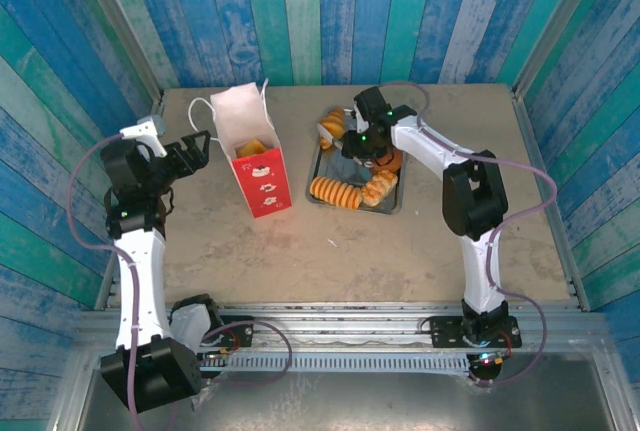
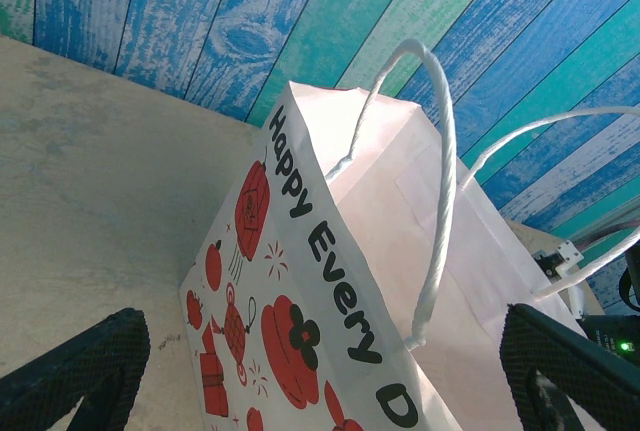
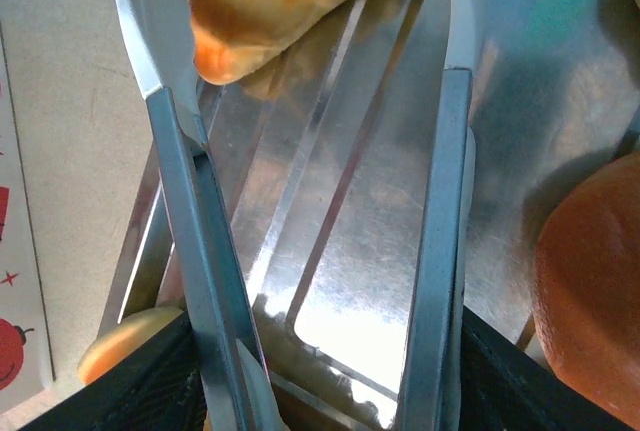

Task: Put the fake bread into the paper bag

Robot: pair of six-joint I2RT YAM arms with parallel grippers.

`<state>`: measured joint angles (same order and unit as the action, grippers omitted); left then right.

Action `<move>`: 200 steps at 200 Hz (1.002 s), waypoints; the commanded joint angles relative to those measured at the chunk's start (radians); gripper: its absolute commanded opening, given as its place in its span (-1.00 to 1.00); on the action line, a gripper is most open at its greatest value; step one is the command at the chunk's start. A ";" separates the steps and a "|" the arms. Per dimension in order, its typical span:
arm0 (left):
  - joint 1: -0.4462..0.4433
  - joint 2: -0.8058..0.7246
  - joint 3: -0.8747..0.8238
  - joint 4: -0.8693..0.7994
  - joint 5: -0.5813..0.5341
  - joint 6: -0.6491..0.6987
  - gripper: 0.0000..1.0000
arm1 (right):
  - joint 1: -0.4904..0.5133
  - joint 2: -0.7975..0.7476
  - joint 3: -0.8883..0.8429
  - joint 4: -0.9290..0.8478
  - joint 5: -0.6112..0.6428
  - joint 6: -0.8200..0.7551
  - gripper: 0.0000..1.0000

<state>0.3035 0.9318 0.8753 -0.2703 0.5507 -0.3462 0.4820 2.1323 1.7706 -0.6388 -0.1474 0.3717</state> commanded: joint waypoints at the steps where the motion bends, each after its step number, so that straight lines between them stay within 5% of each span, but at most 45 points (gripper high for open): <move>1: -0.002 -0.017 -0.002 -0.013 -0.005 0.019 0.89 | -0.006 0.022 0.042 0.015 -0.025 0.005 0.17; 64: -0.001 -0.017 0.000 -0.017 -0.006 0.021 0.88 | -0.007 0.044 0.071 0.006 -0.023 -0.007 0.04; 96: -0.002 -0.019 0.004 -0.021 -0.006 0.019 0.88 | -0.008 0.034 0.068 -0.006 -0.019 -0.007 -0.20; 142: -0.001 -0.018 0.035 -0.027 -0.006 -0.017 0.89 | -0.007 -0.094 -0.021 -0.003 0.060 -0.031 -0.61; 200: 0.010 0.046 0.177 -0.088 -0.031 -0.108 0.88 | -0.006 -0.327 -0.204 0.038 0.117 -0.033 -0.74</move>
<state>0.3038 0.9482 0.9684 -0.3283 0.5392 -0.4110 0.4808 1.9362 1.6169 -0.6415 -0.0696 0.3477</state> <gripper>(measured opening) 0.943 0.382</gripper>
